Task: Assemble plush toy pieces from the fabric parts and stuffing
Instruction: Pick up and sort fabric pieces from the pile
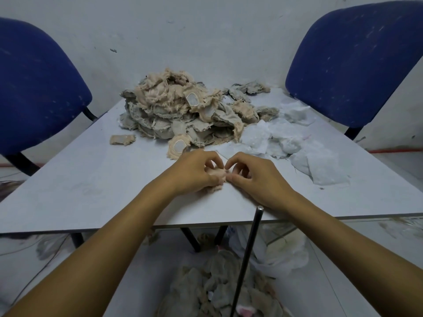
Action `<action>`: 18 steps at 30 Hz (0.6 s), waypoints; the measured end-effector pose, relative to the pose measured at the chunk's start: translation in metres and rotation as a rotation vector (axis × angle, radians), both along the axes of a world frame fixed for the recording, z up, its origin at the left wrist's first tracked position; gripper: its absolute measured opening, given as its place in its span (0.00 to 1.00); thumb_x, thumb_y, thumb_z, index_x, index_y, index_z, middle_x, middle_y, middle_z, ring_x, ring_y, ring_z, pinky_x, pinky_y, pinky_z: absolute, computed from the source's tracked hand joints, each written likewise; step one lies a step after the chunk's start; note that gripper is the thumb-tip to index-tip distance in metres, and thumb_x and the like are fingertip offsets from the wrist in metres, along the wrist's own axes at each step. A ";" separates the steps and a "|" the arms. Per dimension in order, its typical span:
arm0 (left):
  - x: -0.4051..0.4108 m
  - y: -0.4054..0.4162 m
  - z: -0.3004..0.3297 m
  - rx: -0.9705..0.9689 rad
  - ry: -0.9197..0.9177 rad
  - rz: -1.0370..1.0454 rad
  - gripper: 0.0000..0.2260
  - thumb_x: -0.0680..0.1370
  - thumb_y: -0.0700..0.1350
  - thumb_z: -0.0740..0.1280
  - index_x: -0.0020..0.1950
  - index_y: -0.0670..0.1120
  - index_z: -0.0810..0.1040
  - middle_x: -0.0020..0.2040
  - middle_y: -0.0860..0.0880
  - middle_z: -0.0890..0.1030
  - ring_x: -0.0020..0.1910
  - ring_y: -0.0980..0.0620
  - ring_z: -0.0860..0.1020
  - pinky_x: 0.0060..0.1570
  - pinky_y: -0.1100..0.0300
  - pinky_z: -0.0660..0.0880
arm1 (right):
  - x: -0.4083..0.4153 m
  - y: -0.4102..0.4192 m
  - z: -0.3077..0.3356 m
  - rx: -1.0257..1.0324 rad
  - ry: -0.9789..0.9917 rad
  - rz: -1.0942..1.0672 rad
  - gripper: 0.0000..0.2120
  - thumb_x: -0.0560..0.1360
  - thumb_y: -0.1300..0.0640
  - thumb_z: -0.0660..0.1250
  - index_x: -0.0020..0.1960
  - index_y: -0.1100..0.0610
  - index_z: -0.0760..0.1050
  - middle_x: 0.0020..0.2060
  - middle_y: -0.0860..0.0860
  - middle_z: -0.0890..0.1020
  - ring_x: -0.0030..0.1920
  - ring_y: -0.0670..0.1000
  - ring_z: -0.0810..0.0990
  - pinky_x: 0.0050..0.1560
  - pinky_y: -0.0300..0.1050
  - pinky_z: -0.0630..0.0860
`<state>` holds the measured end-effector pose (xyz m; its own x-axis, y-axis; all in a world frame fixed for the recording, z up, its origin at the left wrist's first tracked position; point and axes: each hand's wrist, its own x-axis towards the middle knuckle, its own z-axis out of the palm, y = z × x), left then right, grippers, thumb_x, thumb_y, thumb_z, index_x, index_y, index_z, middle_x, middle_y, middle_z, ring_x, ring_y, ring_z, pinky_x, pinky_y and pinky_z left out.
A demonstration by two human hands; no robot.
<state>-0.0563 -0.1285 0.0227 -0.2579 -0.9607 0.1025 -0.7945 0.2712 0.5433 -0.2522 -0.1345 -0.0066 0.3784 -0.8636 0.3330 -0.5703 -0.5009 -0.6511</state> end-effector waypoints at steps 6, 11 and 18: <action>-0.003 0.000 -0.002 0.007 0.228 -0.010 0.22 0.69 0.40 0.78 0.55 0.59 0.77 0.43 0.54 0.78 0.41 0.56 0.78 0.37 0.69 0.74 | -0.003 -0.002 0.000 0.007 0.036 0.030 0.15 0.75 0.47 0.72 0.61 0.45 0.77 0.52 0.43 0.79 0.47 0.41 0.78 0.47 0.30 0.71; -0.004 -0.002 -0.002 -0.062 0.229 -0.049 0.18 0.69 0.41 0.78 0.52 0.59 0.78 0.38 0.56 0.77 0.36 0.62 0.74 0.37 0.67 0.72 | -0.007 -0.005 0.000 0.058 -0.034 0.055 0.10 0.74 0.47 0.74 0.54 0.43 0.79 0.45 0.45 0.81 0.42 0.44 0.76 0.43 0.38 0.72; 0.000 -0.002 0.004 -0.079 0.172 -0.139 0.16 0.70 0.34 0.75 0.33 0.51 0.73 0.38 0.51 0.78 0.38 0.60 0.74 0.44 0.57 0.76 | -0.012 -0.011 0.010 0.329 -0.107 0.293 0.07 0.74 0.49 0.74 0.51 0.47 0.80 0.36 0.44 0.79 0.37 0.42 0.75 0.41 0.36 0.69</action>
<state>-0.0562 -0.1305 0.0269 -0.3598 -0.9042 0.2301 -0.6441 0.4192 0.6398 -0.2645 -0.1451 0.0035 0.6015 -0.7914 0.1095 -0.3561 -0.3882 -0.8500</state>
